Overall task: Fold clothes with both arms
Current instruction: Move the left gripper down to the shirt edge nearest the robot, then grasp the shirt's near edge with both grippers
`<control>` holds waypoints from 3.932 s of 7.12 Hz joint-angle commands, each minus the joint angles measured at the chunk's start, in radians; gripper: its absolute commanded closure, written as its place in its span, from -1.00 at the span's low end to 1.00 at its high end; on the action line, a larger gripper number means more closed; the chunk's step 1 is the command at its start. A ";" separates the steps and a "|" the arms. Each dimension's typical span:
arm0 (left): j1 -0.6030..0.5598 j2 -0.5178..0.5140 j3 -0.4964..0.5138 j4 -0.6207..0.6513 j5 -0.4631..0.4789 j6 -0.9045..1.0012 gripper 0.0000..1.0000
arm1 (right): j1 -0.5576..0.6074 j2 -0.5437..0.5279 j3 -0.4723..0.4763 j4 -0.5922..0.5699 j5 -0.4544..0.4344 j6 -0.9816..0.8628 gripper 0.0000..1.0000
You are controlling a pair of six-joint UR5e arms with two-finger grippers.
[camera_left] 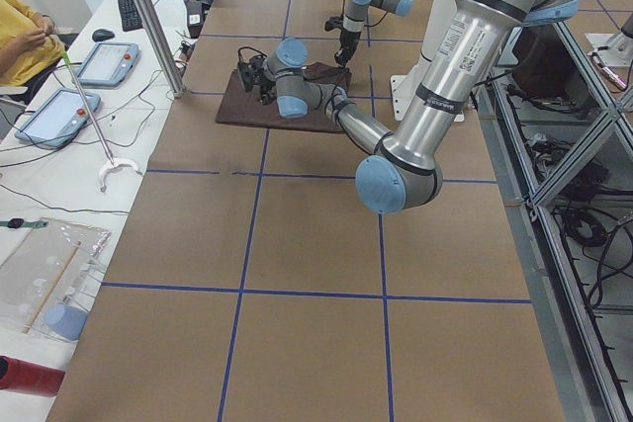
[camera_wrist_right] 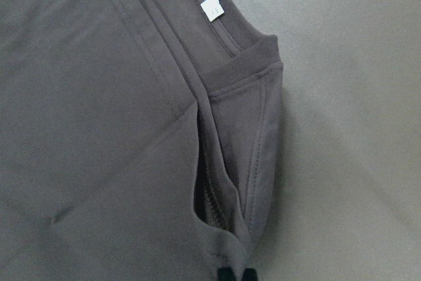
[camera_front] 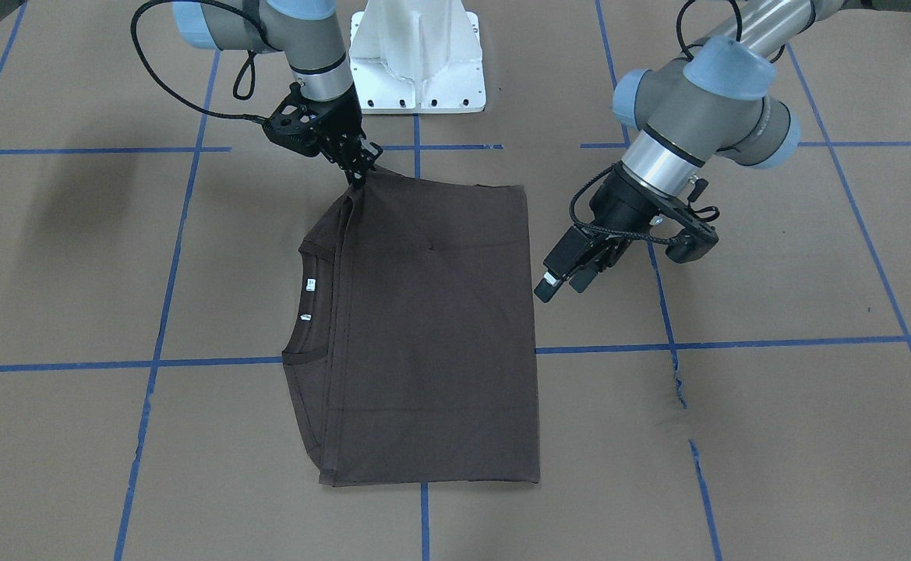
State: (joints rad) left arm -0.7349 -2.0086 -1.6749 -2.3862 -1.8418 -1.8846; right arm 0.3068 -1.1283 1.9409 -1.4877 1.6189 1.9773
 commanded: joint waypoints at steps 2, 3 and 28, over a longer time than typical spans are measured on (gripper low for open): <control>0.225 0.068 -0.182 0.245 0.103 -0.088 -0.96 | -0.003 -0.010 0.016 0.000 0.001 0.002 1.00; 0.317 0.124 -0.227 0.310 0.187 -0.093 -0.95 | -0.002 -0.010 0.018 0.000 0.001 0.003 1.00; 0.445 0.168 -0.522 0.439 0.128 -0.228 1.00 | -0.057 -0.105 0.257 -0.105 -0.027 0.078 1.00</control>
State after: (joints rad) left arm -0.2912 -1.8293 -2.1753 -1.9890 -1.7084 -2.0926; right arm 0.2515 -1.2460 2.1876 -1.5825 1.6029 2.0491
